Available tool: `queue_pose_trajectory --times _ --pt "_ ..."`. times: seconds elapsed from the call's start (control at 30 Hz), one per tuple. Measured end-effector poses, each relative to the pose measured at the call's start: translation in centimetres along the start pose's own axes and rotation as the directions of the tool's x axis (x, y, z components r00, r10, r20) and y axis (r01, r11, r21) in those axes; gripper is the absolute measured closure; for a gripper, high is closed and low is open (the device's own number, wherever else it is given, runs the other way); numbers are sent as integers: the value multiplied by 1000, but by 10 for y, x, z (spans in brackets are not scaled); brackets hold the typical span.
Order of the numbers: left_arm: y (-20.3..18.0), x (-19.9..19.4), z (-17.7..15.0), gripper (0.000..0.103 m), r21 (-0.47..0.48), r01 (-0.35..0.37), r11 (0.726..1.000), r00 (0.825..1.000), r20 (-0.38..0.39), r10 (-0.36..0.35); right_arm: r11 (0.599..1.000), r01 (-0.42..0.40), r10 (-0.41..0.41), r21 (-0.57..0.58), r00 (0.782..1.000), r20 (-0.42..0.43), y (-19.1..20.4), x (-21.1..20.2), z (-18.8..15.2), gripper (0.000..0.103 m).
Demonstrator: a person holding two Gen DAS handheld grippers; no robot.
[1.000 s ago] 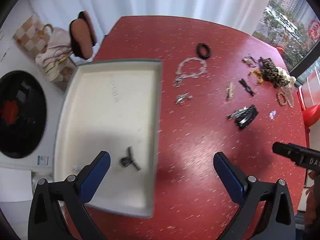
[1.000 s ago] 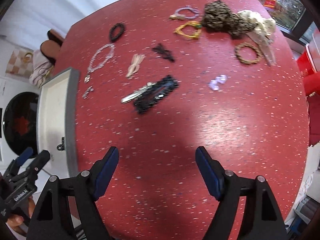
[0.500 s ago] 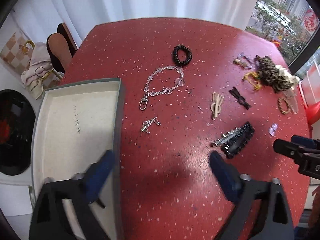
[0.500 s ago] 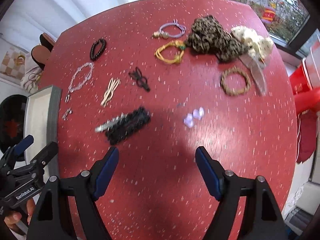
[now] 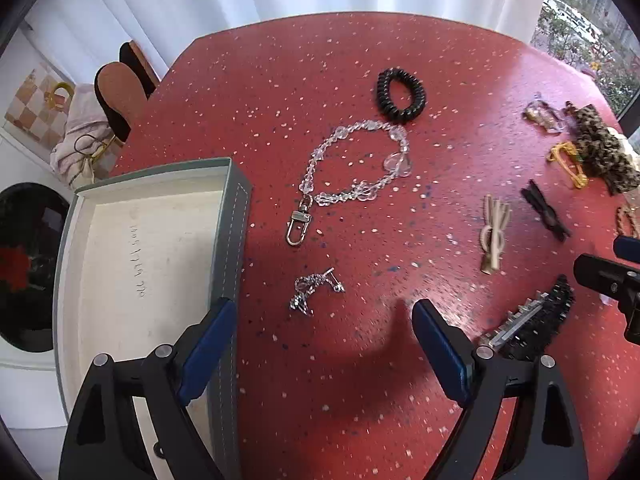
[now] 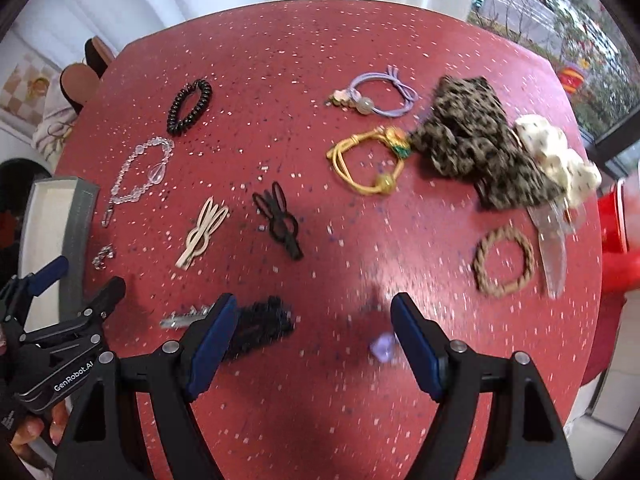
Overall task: Organize jewelry
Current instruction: 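Grasp the silver charm with the left tool while the right tool grasps the black bunny clip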
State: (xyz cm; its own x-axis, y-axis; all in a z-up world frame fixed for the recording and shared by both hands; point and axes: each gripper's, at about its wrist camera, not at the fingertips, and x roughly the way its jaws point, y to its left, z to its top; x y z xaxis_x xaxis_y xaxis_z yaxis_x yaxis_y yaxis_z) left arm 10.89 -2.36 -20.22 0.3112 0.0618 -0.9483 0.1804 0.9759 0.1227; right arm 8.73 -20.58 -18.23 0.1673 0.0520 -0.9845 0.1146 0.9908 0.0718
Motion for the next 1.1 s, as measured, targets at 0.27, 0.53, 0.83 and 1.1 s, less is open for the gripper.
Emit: queue_pose_trajectory --times 0.27,0.53,0.83,1.1 --pt "2 10 2 11 -33 26 999 1000 -1 -26 999 26 -27 -47 1000 -8 11 24 15 22" --pt "14 19 8 11 -97 66 993 998 -19 -68 992 67 -65 -109 998 22 28 35 23 22" --pt "4 9 9 64 -39 139 990 990 -24 -140 988 56 -49 -145 998 46 53 30 22 53" --pt "4 -5 4 94 -41 227 973 974 -19 -227 998 32 -30 -53 999 42 39 22 19 94"
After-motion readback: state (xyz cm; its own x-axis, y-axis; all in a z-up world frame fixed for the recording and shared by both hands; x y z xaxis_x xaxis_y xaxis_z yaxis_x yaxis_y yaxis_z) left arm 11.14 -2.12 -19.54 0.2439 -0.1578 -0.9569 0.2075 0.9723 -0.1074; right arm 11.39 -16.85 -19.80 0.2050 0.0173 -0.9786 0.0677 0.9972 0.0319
